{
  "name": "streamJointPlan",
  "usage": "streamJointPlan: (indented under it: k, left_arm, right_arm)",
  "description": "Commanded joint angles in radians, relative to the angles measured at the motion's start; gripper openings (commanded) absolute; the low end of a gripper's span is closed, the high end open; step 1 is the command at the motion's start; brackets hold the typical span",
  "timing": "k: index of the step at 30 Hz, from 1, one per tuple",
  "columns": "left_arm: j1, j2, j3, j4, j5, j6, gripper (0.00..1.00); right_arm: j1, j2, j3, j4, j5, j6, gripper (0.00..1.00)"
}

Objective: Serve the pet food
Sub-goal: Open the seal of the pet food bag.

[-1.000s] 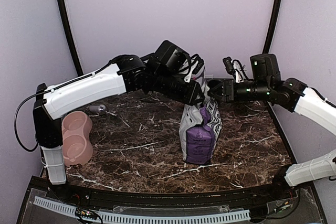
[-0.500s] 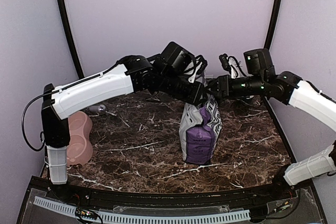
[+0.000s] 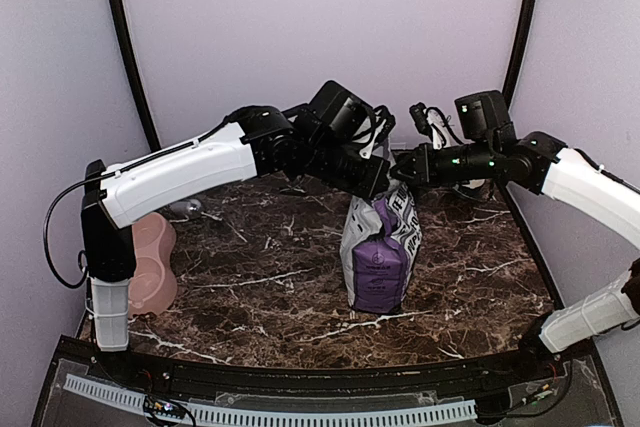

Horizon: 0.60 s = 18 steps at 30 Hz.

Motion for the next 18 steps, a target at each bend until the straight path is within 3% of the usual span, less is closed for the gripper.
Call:
streamJointPlan:
  k: [1, 6, 9, 10, 11, 13, 18]
  left_arm:
    - [0.010, -0.001, 0.032, -0.073, -0.084, 0.003, 0.00]
    - [0.010, -0.001, 0.040, -0.085, -0.101, -0.001, 0.02]
    - [0.010, -0.001, 0.038, -0.060, -0.087, 0.011, 0.18]
    - [0.010, 0.000, 0.038, -0.051, -0.081, 0.015, 0.23]
    - [0.010, 0.000, 0.039, -0.043, -0.078, 0.019, 0.28]
    - [0.010, 0.002, 0.045, -0.032, -0.082, 0.024, 0.33]
    - [0.010, 0.009, 0.056, -0.017, -0.115, 0.044, 0.33]
  right_arm:
    - [-0.004, -0.017, -0.002, -0.005, 0.051, -0.021, 0.00]
    - [-0.004, -0.036, 0.000, -0.020, 0.077, -0.024, 0.00]
    - [-0.003, -0.032, -0.002, 0.001, 0.057, -0.021, 0.00]
    - [-0.003, -0.031, -0.001, 0.010, 0.039, -0.017, 0.02]
    - [-0.004, -0.024, 0.002, 0.018, 0.031, -0.014, 0.10]
    - [-0.003, -0.014, 0.013, 0.022, 0.026, -0.012, 0.18]
    - [-0.004, 0.013, 0.040, 0.025, 0.051, -0.012, 0.26]
